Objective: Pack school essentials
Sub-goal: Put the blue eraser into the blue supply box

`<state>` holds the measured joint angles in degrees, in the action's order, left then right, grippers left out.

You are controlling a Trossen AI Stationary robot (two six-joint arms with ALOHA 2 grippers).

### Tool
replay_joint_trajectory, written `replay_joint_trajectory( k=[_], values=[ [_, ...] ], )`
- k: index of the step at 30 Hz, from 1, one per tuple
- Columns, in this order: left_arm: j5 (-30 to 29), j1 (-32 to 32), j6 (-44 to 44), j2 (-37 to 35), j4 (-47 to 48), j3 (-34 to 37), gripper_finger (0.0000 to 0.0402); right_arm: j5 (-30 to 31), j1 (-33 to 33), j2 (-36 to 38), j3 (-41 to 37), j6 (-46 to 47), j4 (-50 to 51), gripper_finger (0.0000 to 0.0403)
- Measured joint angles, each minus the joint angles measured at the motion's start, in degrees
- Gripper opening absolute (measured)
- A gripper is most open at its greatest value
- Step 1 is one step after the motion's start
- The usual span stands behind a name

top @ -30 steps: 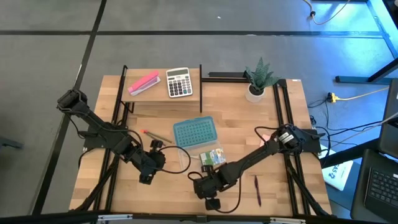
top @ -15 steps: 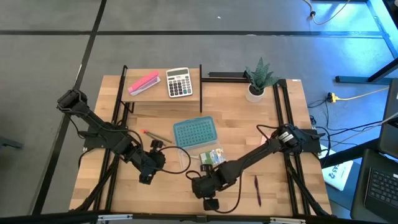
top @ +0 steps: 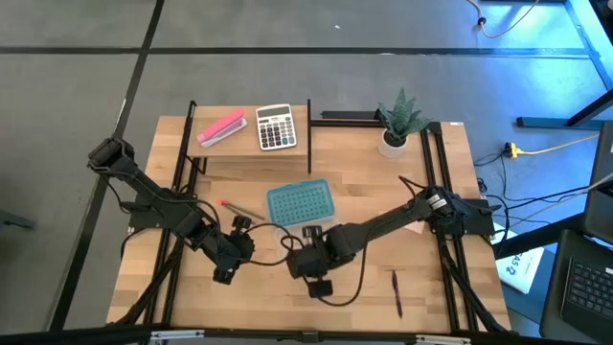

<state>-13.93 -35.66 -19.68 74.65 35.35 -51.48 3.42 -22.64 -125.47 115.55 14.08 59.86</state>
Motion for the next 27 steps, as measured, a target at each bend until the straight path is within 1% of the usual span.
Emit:
replay_joint_trajectory(
  k=[4, 11, 18, 20, 22, 27],
  values=[
    [-0.58, 0.02, 0.3, 0.0, 0.01, 0.0, 0.0135, -0.02, 2.15, 0.17, 0.02, -3.93, 3.95, 0.0076],
    [-1.92, 0.71, -0.69, 0.0, -0.26, 0.0, 0.0135, 0.05, 5.45, 0.78, 0.02, -10.76, 6.94, 0.0076],
    [-2.08, 2.55, -2.28, 0.0, -0.26, 0.0, 0.0135, 0.32, 8.25, 0.78, 0.02, -13.17, 11.43, 0.0076],
    [-2.37, 3.15, -2.59, 0.0, -0.25, 0.0, 0.0135, 1.98, 8.89, 0.78, -0.06, -13.27, 12.23, 0.0076],
    [-4.26, 3.6, -2.96, 0.0, -0.24, 0.0, 0.0135, 2.98, 9.56, 0.85, -0.88, -13.84, 12.37, 0.0076],
    [-10.7, 5.03, -5.58, -0.04, 0.83, 0.0, 0.0135, 2.98, 10.35, 0.85, -3.36, -14.67, 11.86, 0.0076]
  ],
)
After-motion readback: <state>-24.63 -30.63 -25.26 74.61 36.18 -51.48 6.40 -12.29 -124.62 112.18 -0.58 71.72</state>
